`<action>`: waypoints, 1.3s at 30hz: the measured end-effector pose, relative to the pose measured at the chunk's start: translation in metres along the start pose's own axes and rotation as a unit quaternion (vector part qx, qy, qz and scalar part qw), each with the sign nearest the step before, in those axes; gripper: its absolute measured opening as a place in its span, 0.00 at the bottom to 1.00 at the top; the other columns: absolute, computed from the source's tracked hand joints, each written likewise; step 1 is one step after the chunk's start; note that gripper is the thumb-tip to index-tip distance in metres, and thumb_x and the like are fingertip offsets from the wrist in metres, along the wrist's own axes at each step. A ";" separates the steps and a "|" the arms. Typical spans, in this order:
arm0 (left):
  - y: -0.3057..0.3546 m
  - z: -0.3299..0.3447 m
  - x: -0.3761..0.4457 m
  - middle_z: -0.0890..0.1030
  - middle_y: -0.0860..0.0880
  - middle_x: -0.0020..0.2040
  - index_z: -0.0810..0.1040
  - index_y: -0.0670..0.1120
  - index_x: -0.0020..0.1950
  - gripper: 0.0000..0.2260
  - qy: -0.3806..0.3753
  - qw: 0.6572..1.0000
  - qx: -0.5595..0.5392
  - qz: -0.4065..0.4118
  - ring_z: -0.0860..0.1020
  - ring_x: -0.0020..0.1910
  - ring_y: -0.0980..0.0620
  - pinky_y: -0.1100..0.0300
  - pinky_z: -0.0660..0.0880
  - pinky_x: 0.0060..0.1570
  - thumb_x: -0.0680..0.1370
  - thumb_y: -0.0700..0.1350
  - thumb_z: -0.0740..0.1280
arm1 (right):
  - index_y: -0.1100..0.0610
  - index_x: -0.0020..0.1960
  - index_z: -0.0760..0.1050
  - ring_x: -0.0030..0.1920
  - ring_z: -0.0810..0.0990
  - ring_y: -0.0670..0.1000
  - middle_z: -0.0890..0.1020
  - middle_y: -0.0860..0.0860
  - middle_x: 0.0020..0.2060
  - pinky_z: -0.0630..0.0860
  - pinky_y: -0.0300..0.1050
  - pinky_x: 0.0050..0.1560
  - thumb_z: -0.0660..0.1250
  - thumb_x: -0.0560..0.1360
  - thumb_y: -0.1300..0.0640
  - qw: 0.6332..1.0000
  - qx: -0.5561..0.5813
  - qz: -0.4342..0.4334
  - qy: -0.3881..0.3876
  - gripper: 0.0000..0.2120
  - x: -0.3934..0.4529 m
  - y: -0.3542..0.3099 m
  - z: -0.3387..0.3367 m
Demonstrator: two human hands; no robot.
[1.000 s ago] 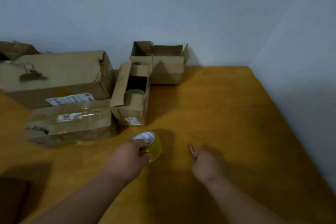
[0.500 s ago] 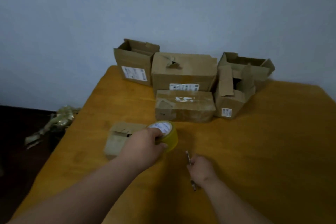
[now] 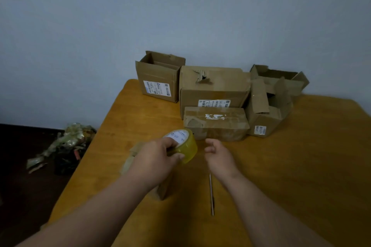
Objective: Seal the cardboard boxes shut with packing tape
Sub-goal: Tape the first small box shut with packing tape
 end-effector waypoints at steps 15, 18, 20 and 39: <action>-0.062 -0.057 0.013 0.80 0.42 0.59 0.76 0.44 0.60 0.14 -0.113 0.816 -0.527 -0.211 0.78 0.57 0.42 0.47 0.80 0.41 0.78 0.49 0.68 | 0.47 0.72 0.65 0.68 0.70 0.51 0.69 0.48 0.69 0.72 0.51 0.65 0.67 0.78 0.55 0.987 0.151 -0.032 -0.051 0.24 -0.024 -0.086 0.069; -0.073 -0.070 0.014 0.79 0.41 0.59 0.76 0.44 0.63 0.15 -0.131 0.786 -0.555 -0.241 0.79 0.55 0.42 0.48 0.80 0.36 0.79 0.49 0.67 | 0.49 0.56 0.74 0.60 0.72 0.46 0.72 0.44 0.56 0.73 0.45 0.61 0.63 0.76 0.56 0.984 0.069 -0.158 0.045 0.09 -0.047 -0.108 0.080; -0.079 -0.078 0.017 0.80 0.42 0.57 0.78 0.45 0.62 0.14 -0.144 0.776 -0.562 -0.248 0.80 0.52 0.42 0.49 0.80 0.32 0.79 0.50 0.66 | 0.55 0.49 0.77 0.54 0.74 0.48 0.75 0.48 0.50 0.73 0.49 0.55 0.59 0.71 0.55 0.979 0.032 -0.200 -0.007 0.12 -0.060 -0.119 0.097; -0.082 -0.099 0.036 0.74 0.56 0.59 0.75 0.54 0.64 0.13 -0.001 0.976 -0.197 0.097 0.72 0.59 0.61 0.68 0.69 0.51 0.79 0.49 0.66 | 0.54 0.55 0.76 0.47 0.82 0.49 0.84 0.48 0.44 0.77 0.51 0.52 0.66 0.79 0.60 0.974 0.162 -0.067 -0.143 0.06 -0.050 -0.110 0.111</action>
Point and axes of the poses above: each hand's wrist, its own x-axis towards the middle knuckle, its own z-axis out of the palm, y = z × x, the point moved 4 cm from there along x, towards the middle knuckle
